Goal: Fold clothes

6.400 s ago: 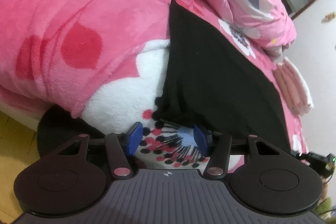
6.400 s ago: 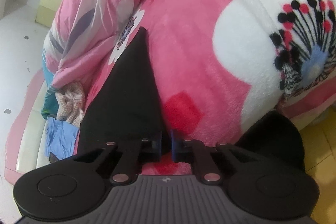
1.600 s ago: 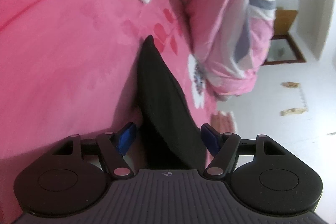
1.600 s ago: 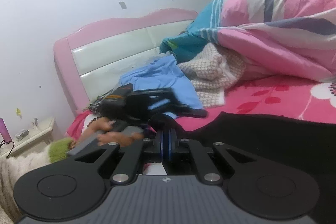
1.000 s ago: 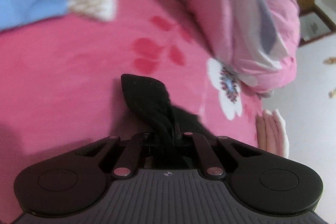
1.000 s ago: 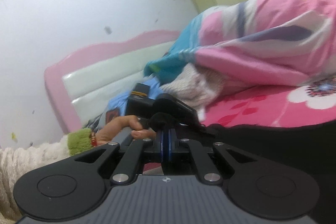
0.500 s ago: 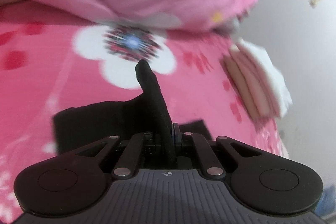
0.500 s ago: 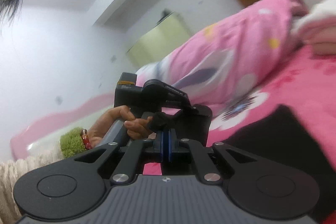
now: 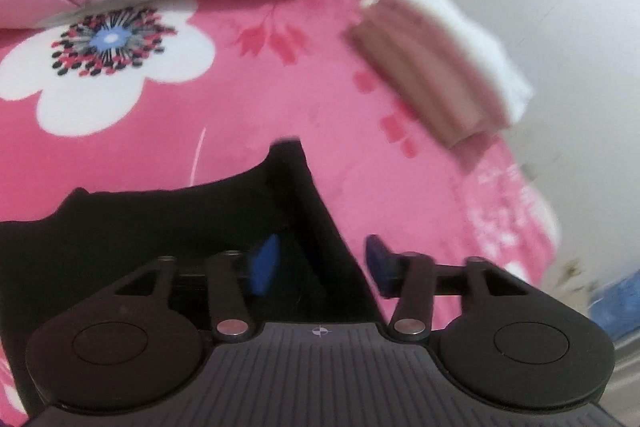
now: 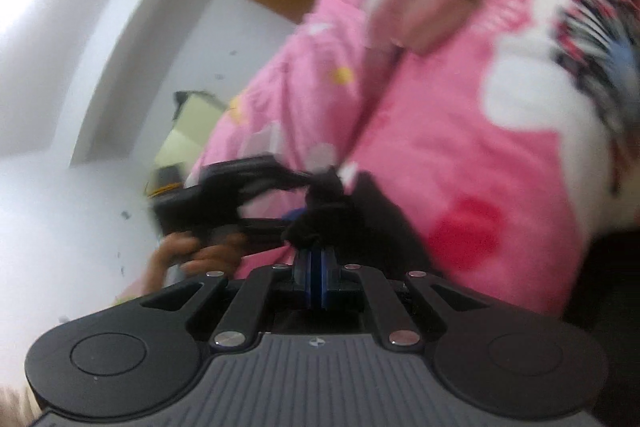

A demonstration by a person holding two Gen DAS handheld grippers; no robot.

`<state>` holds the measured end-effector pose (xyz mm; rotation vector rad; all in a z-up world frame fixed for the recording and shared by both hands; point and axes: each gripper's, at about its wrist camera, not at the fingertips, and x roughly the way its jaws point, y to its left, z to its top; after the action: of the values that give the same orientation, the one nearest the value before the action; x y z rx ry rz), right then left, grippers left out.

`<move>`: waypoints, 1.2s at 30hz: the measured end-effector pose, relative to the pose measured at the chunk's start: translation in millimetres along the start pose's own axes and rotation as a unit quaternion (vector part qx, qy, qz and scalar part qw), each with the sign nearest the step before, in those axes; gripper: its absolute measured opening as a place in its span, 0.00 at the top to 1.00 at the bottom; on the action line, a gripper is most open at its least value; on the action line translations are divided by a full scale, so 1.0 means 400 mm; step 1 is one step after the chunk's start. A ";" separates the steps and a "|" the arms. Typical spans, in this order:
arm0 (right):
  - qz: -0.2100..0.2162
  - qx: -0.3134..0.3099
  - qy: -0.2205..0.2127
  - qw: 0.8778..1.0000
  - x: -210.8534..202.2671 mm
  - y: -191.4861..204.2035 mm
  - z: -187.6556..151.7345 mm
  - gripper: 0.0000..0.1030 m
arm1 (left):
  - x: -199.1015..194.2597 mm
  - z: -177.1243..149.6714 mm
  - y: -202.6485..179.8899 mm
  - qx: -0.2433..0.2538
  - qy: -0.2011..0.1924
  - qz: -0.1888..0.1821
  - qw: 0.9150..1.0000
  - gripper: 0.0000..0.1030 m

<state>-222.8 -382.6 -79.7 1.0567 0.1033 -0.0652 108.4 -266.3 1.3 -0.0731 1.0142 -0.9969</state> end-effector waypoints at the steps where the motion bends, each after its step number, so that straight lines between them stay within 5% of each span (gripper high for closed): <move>1: -0.003 0.014 0.003 1.000 0.001 -0.018 0.001 0.97 | -0.034 -0.002 0.001 0.004 -0.010 0.002 1.000 0.49; 7: 0.003 0.074 0.019 0.997 0.011 -0.079 0.012 0.95 | -0.290 -0.027 0.013 0.064 -0.036 0.050 0.996 0.49; 9: 0.004 0.076 0.028 0.997 0.014 -0.085 0.019 0.93 | -0.383 -0.063 0.011 0.109 -0.030 0.100 0.988 0.48; 13: -0.002 0.062 0.048 0.997 0.011 -0.079 0.028 0.73 | -0.473 -0.181 0.010 0.184 0.011 0.173 0.968 0.47; 17: -0.009 0.052 0.063 0.997 0.012 -0.073 0.044 0.73 | -0.459 -0.325 0.003 0.215 0.023 0.205 0.955 0.47; 25: -0.028 0.030 0.080 0.996 0.008 -0.055 0.069 0.73 | -0.354 -0.538 -0.076 0.330 -0.050 0.212 0.918 0.60; 32: -0.038 -0.007 0.116 0.992 0.020 -0.032 0.088 0.73 | -0.278 -0.600 -0.102 0.442 -0.056 0.215 0.869 0.74; 36: -0.038 -0.011 0.125 0.991 0.027 -0.027 0.087 0.73 | -0.265 -0.614 -0.095 0.470 -0.047 0.214 0.855 0.77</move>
<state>-211.5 -418.2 -73.2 1.0348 0.3709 -0.0002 -113.2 -119.4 -47.9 0.8747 0.3345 -0.9638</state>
